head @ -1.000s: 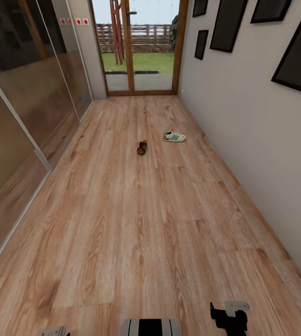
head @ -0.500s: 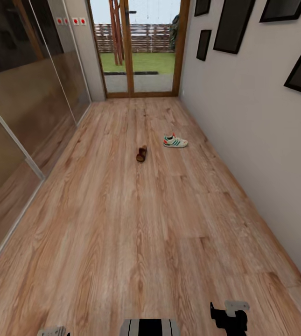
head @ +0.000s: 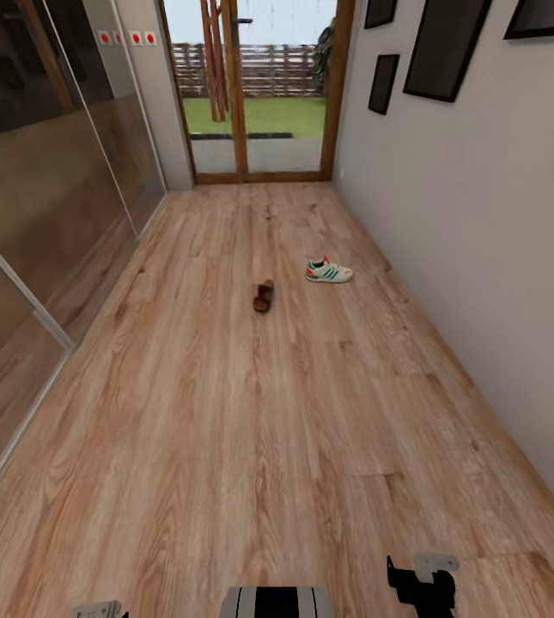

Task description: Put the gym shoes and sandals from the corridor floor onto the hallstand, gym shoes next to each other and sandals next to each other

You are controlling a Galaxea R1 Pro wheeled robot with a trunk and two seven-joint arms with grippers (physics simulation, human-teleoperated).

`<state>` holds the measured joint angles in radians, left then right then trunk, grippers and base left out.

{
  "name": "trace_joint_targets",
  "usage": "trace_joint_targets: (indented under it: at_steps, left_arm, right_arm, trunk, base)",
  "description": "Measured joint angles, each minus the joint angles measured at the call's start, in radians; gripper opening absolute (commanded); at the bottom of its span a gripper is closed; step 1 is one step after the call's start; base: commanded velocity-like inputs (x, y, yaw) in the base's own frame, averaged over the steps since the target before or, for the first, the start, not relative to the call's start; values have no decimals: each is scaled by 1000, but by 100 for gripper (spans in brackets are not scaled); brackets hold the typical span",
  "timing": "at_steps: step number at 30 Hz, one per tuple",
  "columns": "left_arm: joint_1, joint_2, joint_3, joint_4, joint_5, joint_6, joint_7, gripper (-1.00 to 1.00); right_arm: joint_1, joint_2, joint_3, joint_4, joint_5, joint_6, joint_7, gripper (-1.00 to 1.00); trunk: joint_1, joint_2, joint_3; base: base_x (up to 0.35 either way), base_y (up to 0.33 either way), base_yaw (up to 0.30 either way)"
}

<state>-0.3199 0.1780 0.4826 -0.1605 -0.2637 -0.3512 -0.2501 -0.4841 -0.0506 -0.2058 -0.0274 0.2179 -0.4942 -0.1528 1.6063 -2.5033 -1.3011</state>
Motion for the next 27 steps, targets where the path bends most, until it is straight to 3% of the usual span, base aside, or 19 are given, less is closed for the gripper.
trace_joint_targets:
  at_steps: [27]
  left_arm:
    - [0,0,0,0,0,0,0,100]
  right_arm:
    - [0,0,0,0,0,0,0,100]
  trunk:
    - [0,0,0]
  base:
    - [290,195,0]
